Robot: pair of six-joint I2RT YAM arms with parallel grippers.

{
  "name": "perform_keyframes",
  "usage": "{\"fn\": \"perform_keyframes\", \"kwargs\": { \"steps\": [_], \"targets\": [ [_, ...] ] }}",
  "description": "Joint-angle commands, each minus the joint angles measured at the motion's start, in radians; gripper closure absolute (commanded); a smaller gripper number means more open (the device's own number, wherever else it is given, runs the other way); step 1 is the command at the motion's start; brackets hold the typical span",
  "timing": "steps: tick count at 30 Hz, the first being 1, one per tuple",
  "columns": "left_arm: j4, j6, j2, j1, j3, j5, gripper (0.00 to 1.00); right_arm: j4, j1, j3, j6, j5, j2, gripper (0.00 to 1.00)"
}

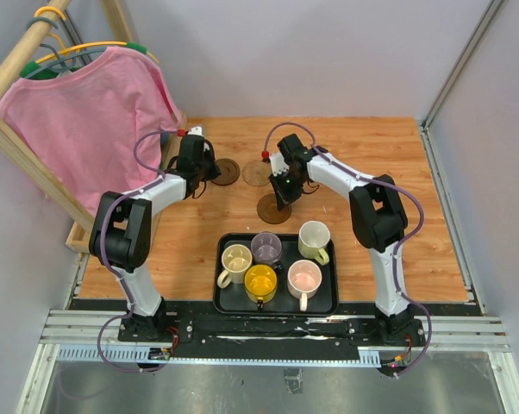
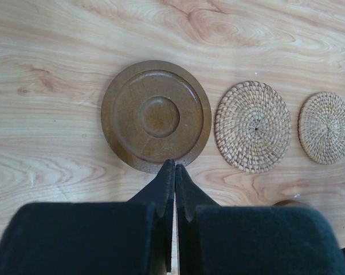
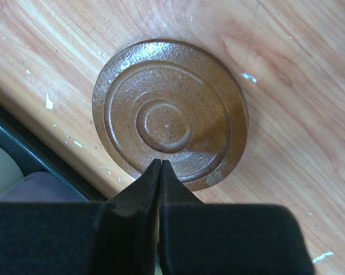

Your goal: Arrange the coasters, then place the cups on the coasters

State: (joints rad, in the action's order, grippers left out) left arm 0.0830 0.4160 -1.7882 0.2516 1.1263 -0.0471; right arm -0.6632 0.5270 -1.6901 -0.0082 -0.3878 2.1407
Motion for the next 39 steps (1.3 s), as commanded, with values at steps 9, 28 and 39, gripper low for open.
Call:
{"fn": "perform_keyframes", "kwargs": {
  "steps": [9,28,39],
  "targets": [
    [0.023,0.004,0.023,-0.003,-0.002,-0.011,0.99,-0.097,-0.025,-0.102,0.03,0.081,0.086,0.99],
    [0.015,0.004,-0.019,-0.003,0.025,0.024,0.99,-0.047,-0.241,0.099,0.151,0.238,-0.021,0.99],
    [0.017,-0.007,-0.032,-0.003,0.027,0.046,0.99,0.014,-0.405,0.237,0.217,0.349,-0.123,0.99]
  ]
}}
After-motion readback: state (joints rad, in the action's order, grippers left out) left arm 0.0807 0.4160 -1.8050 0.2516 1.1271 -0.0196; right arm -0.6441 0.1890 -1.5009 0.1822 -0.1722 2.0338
